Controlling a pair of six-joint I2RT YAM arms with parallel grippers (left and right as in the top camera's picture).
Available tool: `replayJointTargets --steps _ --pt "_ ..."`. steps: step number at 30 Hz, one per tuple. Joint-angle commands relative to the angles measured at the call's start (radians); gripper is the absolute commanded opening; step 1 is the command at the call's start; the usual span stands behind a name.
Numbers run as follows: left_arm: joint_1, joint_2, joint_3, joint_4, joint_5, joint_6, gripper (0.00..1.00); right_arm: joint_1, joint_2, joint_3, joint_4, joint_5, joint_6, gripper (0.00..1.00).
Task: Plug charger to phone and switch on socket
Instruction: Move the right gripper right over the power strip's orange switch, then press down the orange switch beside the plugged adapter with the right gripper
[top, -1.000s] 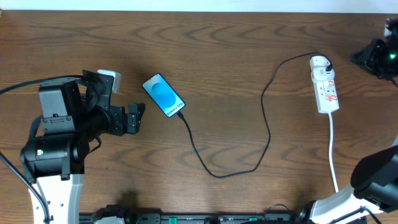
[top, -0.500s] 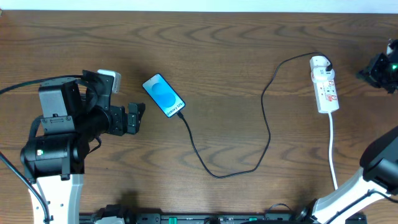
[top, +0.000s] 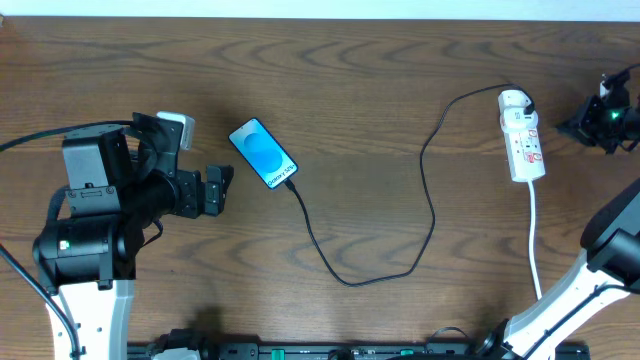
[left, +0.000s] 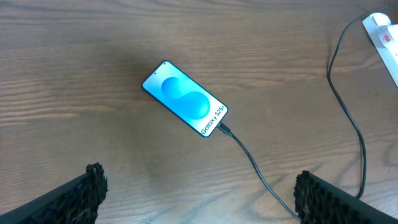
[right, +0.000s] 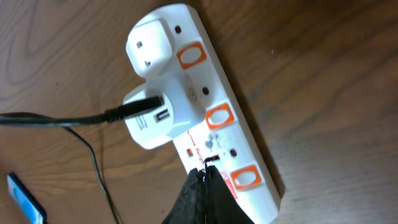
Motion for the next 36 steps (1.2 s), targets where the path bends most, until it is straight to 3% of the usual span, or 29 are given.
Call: replayJointTargets --steps 1,36 --pt "0.004 0.004 0.003 0.0 0.009 0.017 0.98 -0.002 0.024 0.005 0.024 -0.024 -0.039 0.01" --pt "0.004 0.004 0.003 0.0 0.009 0.017 0.98 0.075 0.125 0.004 0.141 0.026 -0.056 0.01"
